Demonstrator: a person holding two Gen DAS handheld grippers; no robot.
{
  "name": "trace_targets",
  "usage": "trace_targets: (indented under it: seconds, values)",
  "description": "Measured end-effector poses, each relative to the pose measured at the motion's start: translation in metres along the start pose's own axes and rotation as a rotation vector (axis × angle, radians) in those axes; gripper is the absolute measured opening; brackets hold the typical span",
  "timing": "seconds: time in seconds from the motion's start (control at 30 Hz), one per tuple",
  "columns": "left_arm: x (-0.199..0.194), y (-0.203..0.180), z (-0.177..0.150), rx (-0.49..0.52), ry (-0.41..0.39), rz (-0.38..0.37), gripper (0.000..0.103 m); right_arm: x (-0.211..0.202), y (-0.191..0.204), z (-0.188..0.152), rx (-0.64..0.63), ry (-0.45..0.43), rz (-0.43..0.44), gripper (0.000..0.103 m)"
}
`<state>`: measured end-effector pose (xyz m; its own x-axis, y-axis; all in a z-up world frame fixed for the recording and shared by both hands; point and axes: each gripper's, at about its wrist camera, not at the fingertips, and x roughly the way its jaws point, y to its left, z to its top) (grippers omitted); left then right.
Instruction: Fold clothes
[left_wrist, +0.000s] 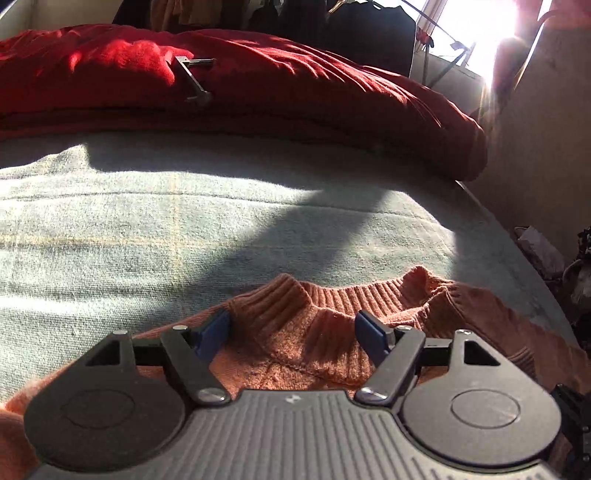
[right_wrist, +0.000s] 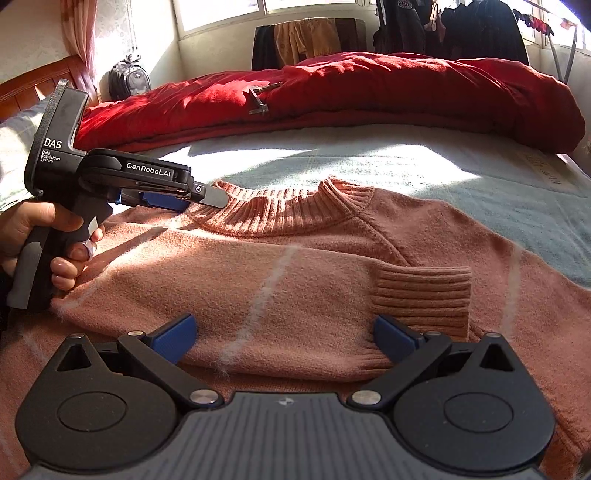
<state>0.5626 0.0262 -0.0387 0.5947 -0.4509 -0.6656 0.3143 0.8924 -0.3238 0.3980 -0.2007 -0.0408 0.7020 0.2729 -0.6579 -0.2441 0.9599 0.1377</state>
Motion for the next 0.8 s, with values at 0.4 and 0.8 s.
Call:
trace_targets:
  seconds: [0.4,0.8]
  values:
    - [-0.119,0.029,-0.069,-0.019,0.026,0.045,0.078,0.0,0.0,-0.001,-0.002,-0.007,0.001,0.103]
    - [-0.195,-0.014,-0.105,0.128,-0.084,0.127,0.079,-0.037,0.009,0.015,-0.016,0.037,-0.001,0.103]
